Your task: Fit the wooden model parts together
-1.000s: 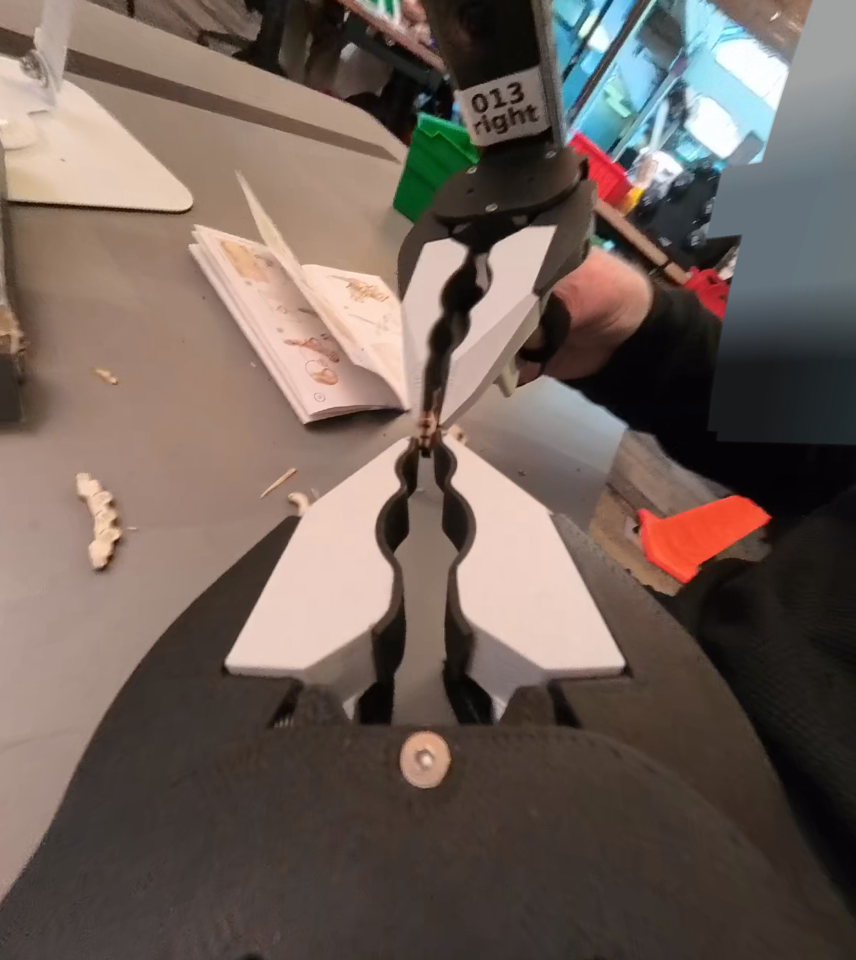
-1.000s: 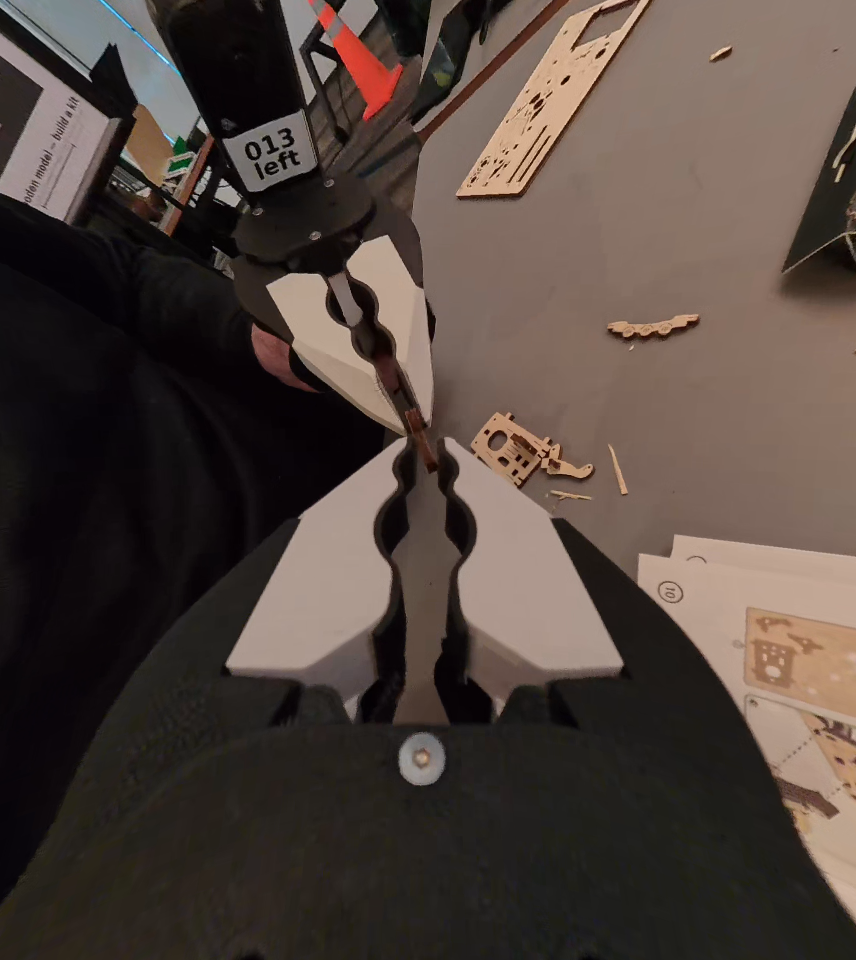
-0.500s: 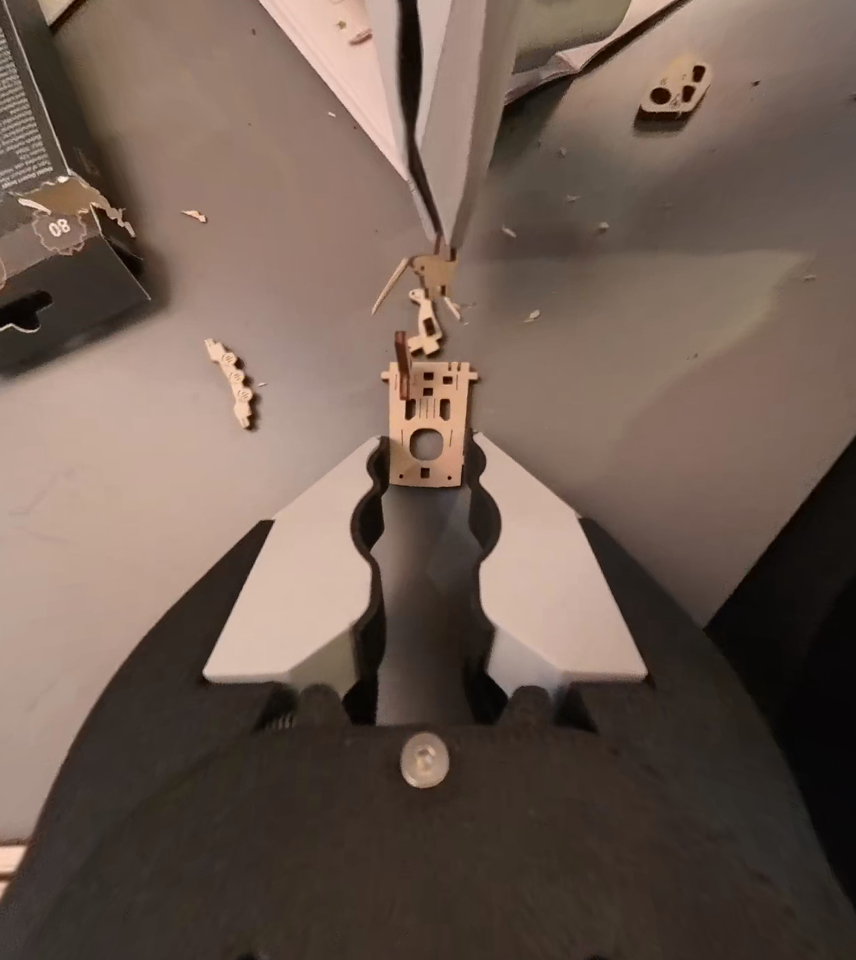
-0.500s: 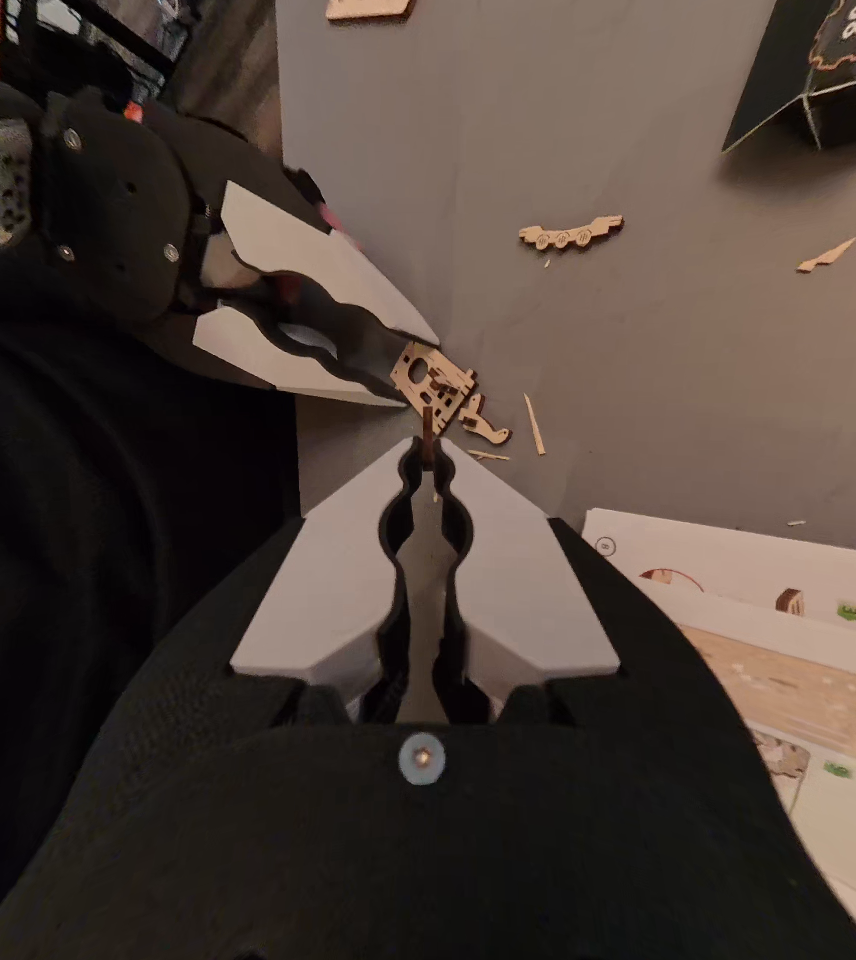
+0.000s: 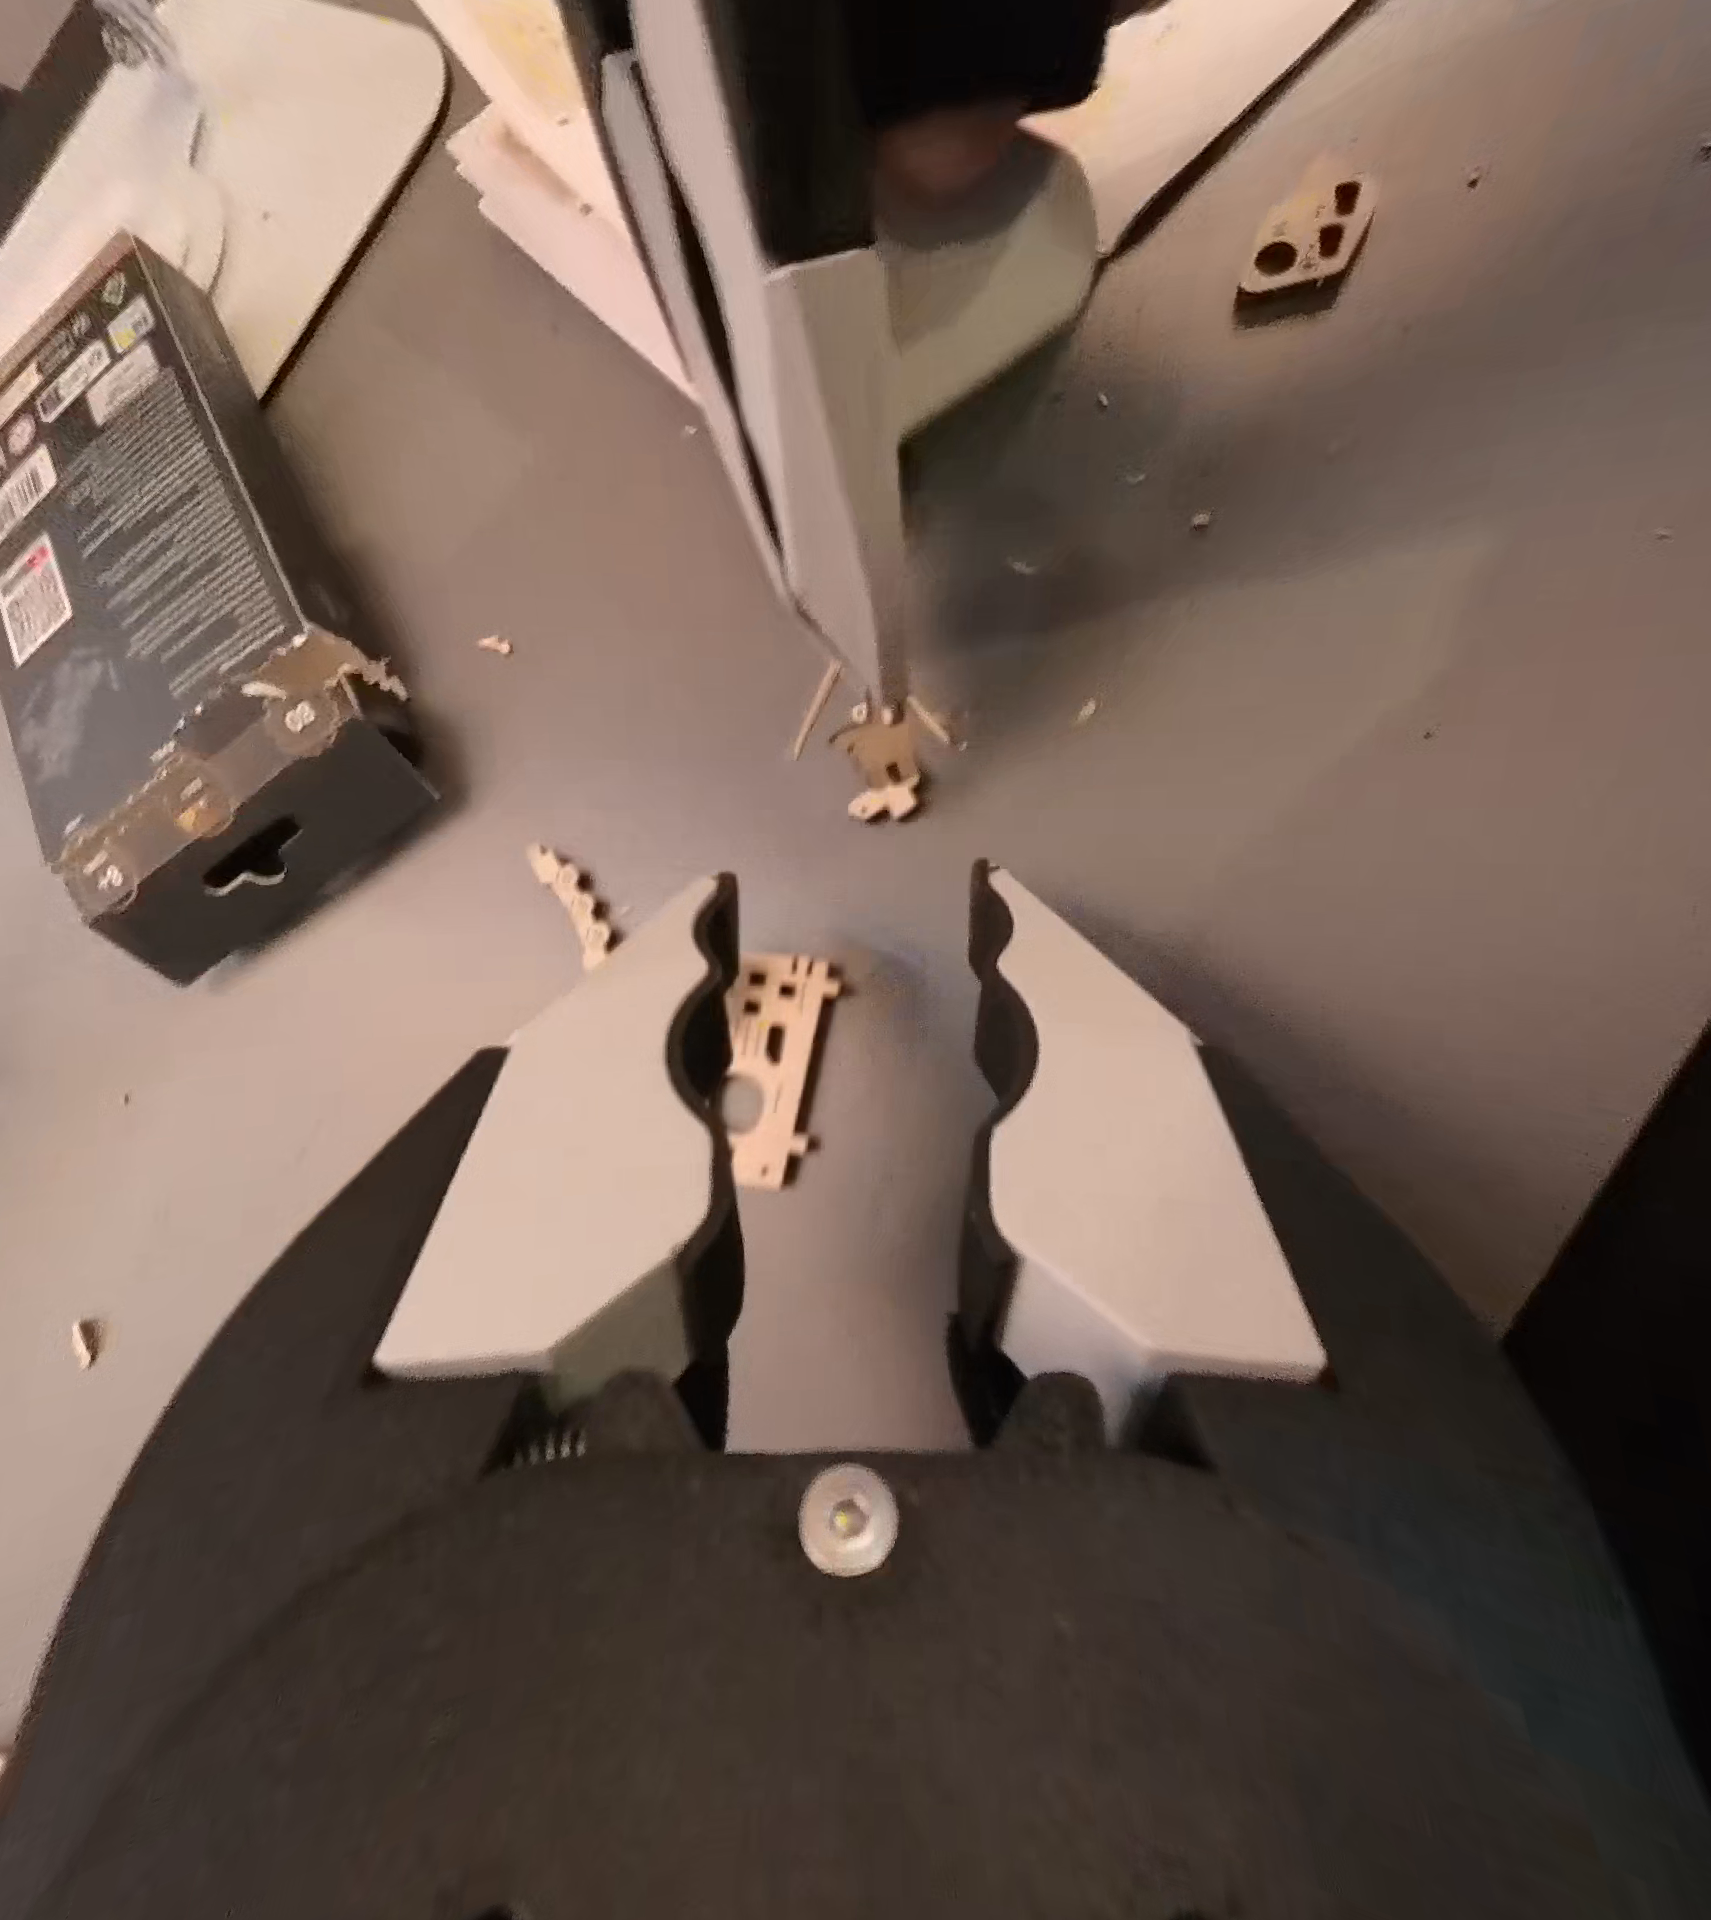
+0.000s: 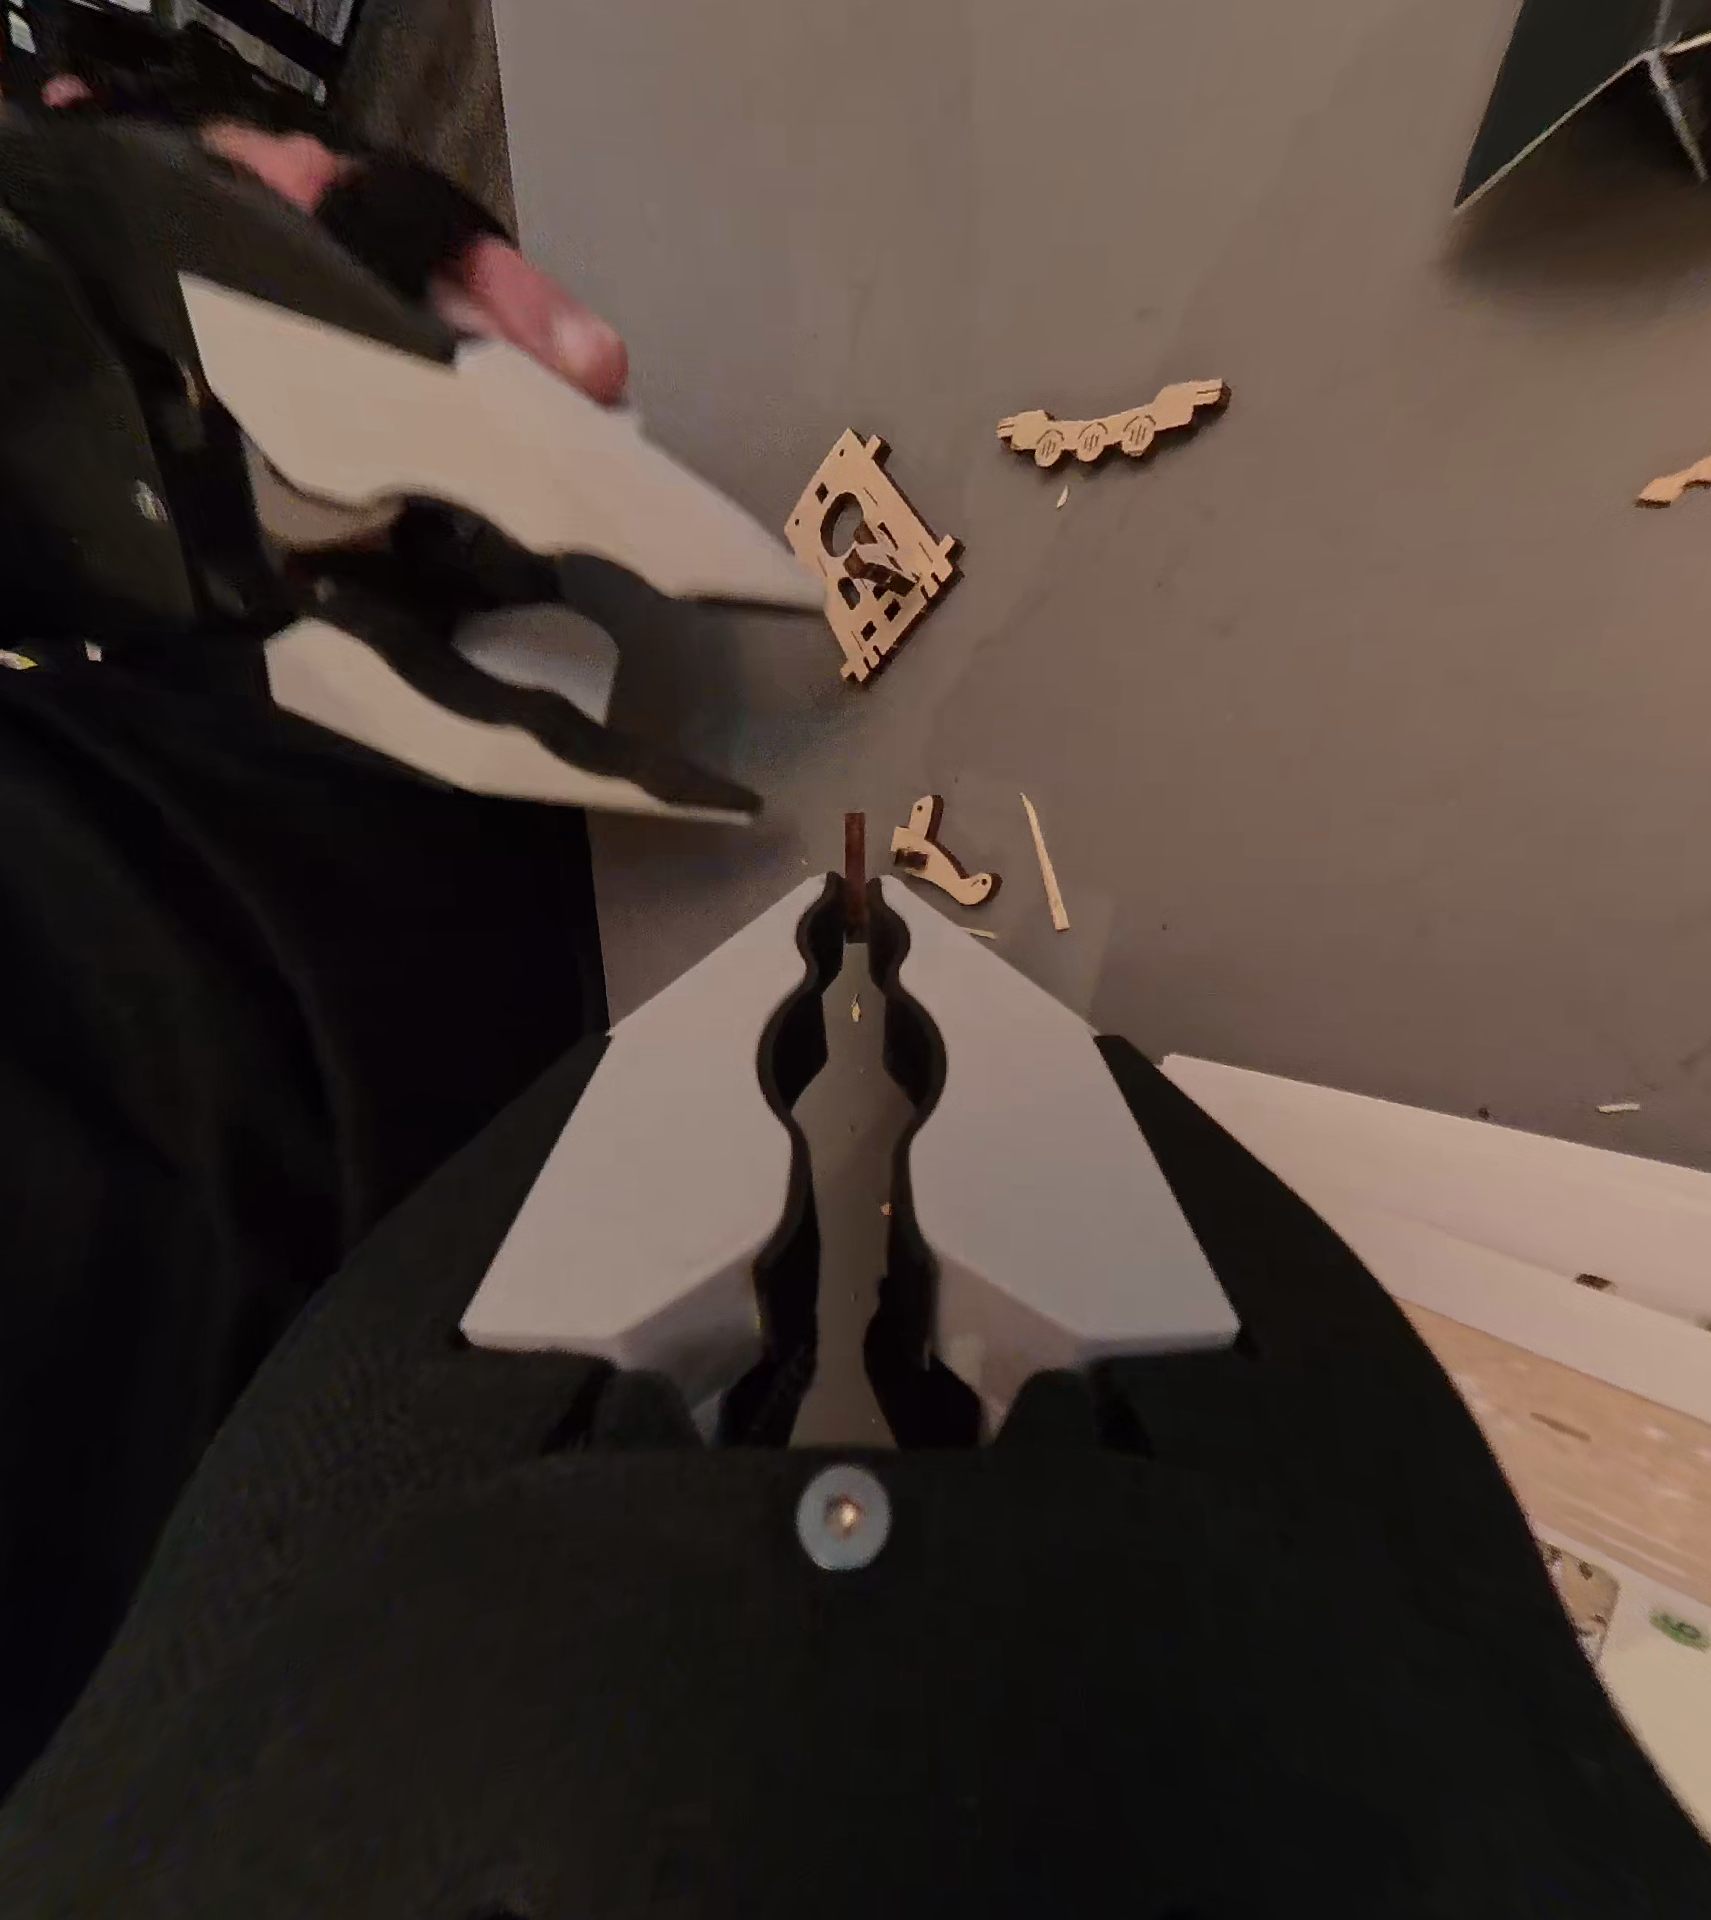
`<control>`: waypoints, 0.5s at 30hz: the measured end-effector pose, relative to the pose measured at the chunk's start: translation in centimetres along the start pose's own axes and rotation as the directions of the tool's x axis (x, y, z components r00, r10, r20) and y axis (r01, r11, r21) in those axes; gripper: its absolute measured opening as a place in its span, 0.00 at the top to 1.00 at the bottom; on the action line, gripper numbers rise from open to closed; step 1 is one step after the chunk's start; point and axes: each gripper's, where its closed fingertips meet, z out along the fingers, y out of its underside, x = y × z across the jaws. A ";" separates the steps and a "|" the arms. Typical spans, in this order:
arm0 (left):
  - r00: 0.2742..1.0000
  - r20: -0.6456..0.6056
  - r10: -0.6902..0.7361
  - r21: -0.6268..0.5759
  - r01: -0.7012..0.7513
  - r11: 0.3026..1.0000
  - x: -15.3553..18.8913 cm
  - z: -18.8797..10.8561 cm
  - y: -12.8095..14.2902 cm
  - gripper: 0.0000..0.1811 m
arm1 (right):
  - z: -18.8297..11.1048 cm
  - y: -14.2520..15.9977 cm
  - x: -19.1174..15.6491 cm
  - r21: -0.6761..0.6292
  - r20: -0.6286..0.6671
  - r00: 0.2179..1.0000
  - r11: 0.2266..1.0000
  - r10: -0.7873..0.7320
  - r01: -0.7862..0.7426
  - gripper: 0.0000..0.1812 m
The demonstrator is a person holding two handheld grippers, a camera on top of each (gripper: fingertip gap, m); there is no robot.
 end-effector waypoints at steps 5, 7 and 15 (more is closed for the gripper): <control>0.997 0.047 0.057 0.037 -0.059 0.998 0.7 1.5 -1.8 0.81 | -0.2 -0.2 -0.7 0.021 0.058 0.998 1.000 0.020 -0.021 1.00; 0.995 0.057 0.077 0.044 -0.080 0.996 0.7 1.6 -2.0 0.87 | -0.3 -0.1 -1.0 0.026 0.084 0.996 0.999 0.023 -0.025 1.00; 0.995 0.060 0.080 0.020 -0.081 0.996 0.3 1.9 -1.7 0.92 | -0.5 -0.3 -0.8 0.046 0.113 0.993 0.998 0.045 -0.051 0.98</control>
